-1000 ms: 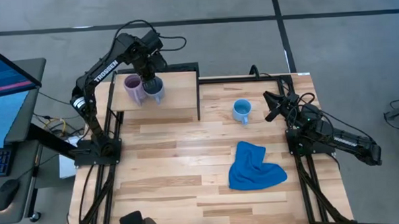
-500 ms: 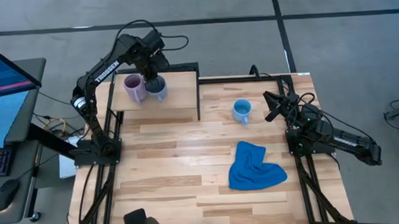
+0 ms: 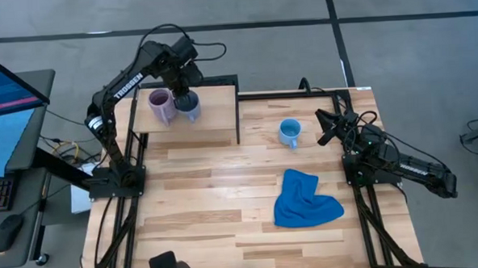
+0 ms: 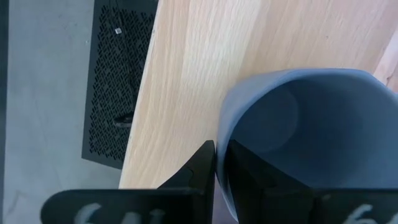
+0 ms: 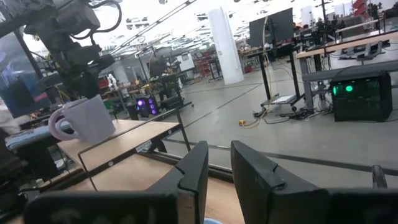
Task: Stack small to large cups/mugs on shelf
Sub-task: Put the violet cup on the shelf
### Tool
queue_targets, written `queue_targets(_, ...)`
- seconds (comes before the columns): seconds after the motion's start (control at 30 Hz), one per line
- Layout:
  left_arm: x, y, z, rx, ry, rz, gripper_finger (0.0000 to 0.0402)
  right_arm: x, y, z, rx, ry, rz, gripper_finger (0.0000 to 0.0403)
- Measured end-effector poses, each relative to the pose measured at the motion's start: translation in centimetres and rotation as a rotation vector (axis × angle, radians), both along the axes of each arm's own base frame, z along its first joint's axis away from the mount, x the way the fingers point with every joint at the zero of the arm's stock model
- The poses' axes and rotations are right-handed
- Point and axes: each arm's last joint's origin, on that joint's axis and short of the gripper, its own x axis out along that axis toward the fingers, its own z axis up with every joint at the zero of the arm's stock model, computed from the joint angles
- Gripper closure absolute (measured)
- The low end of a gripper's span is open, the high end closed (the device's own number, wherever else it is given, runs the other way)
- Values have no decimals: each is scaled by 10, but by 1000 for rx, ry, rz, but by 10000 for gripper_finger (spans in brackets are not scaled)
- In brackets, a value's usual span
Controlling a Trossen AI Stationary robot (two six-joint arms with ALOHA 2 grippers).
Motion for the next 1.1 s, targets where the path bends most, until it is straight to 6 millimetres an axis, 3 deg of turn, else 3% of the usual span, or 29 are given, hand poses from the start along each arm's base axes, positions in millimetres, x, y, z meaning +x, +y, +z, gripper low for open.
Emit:
queue_targets(0.5, 1, -1, 0, 0, 1, -2, 372, 0, 0, 0, 0, 0, 0, 310)
queue_targets(0.9, 1, -1, 0, 5, 3, 1, 319, 0, 0, 0, -12, 11, -2, 310)
queue_targets(1.1, 2, 0, 0, 14, -2, -12, 312, 0, 0, 0, -12, 11, -2, 310)
